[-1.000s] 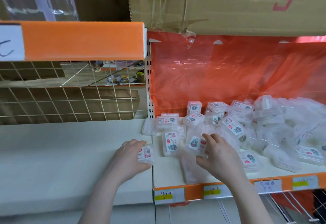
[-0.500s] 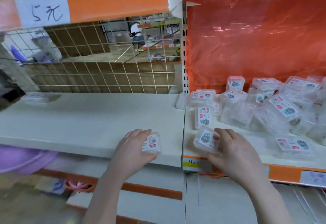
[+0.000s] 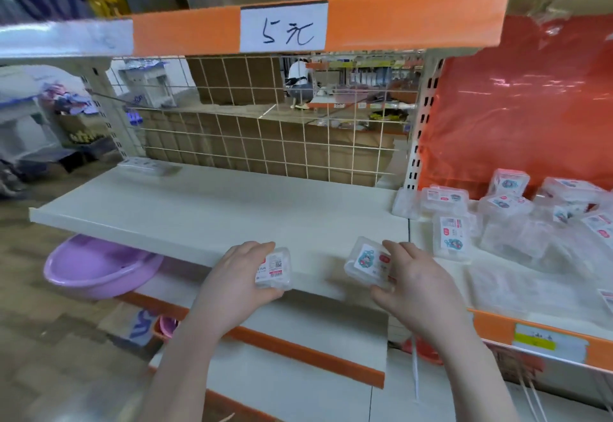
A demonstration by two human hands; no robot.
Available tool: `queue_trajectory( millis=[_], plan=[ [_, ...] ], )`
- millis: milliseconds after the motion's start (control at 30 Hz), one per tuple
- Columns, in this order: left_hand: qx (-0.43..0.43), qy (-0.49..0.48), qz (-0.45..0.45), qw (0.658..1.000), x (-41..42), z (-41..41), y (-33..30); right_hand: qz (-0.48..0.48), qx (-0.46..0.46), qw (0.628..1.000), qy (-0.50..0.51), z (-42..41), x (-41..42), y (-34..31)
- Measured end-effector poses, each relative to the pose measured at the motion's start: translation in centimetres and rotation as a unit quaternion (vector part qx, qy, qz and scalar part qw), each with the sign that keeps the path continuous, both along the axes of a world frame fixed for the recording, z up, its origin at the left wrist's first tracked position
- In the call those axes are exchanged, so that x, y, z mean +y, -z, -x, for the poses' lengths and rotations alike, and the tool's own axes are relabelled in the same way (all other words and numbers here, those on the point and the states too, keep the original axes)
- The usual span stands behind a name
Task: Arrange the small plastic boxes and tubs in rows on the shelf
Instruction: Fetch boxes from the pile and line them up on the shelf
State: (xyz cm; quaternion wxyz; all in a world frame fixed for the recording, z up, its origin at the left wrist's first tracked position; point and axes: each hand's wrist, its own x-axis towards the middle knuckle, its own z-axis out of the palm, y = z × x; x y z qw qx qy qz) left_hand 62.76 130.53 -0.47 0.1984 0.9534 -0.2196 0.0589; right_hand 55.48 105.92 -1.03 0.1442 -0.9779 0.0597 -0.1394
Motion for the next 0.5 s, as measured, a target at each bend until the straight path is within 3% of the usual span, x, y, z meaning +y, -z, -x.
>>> queue_trajectory(
  millis=[500],
  plan=[
    [-0.009,-0.022,-0.023,0.999,19.8,-2.4,-0.3,-0.028,-0.005,0.999,-0.023,-3.0,21.0,0.6]
  ],
)
